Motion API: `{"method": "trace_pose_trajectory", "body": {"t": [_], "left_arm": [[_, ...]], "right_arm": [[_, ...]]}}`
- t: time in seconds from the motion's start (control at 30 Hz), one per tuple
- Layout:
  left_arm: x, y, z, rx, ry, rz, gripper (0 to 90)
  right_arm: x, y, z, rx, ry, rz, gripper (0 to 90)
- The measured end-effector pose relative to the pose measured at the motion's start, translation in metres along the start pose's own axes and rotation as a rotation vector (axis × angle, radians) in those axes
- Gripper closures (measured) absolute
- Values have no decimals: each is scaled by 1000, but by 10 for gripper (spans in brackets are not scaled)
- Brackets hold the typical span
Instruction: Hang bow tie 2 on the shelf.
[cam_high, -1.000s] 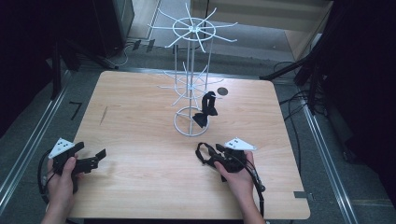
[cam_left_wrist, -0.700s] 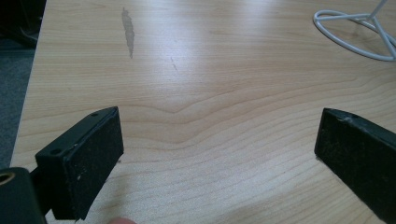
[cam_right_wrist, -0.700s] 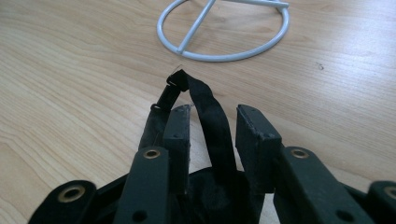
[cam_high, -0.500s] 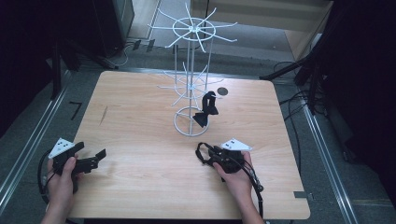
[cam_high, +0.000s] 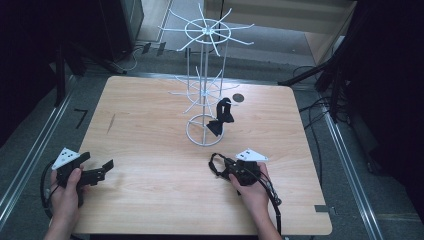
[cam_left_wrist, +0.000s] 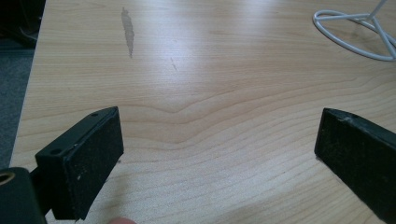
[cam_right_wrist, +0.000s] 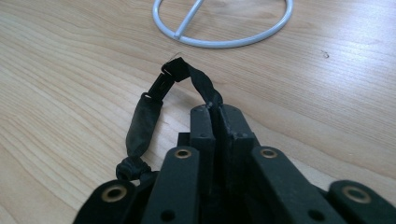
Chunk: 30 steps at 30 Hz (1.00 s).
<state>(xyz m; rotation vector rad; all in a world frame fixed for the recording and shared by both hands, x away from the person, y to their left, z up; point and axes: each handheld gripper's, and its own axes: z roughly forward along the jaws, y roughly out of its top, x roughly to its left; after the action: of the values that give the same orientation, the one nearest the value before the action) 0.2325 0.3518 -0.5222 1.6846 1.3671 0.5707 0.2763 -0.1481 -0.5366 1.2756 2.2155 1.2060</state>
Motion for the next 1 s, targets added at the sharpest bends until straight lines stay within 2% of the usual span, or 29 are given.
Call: {"method": "trace_pose_trajectory", "body": {"t": [0.47,0.7,1.0], "left_arm": [[0,0,0,0,0,-1,16],[0,0,0,0,0,-1,16],[0,0,0,0,0,-1,16]], "right_arm": [[6,5,-7,-45,13,-7,900],[15,10,-14,-95,28,-37,900],[25,17,-23,-132,48,-71,900]]}}
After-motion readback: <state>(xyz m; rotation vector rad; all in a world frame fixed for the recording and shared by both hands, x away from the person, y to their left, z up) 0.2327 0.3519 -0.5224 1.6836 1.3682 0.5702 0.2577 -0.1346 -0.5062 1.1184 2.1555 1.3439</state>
